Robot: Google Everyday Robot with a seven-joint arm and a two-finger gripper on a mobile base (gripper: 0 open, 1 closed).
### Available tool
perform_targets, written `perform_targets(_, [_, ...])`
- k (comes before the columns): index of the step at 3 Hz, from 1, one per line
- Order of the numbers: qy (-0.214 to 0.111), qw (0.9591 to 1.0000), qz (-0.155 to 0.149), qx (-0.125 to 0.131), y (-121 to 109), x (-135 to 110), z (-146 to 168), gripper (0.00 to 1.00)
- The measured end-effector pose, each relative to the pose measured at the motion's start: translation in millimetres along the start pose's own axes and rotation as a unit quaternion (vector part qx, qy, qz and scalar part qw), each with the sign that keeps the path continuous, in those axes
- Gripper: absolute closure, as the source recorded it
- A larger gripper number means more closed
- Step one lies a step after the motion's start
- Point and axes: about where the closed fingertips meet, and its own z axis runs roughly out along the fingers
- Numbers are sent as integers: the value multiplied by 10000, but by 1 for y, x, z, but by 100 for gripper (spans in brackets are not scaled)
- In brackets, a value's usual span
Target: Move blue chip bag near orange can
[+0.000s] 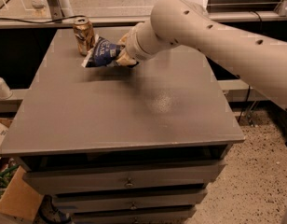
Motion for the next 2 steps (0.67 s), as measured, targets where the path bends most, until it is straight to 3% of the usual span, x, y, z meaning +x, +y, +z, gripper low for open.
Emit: perform_targets(2, [161,9998,-41,-76,-11,3,44,100])
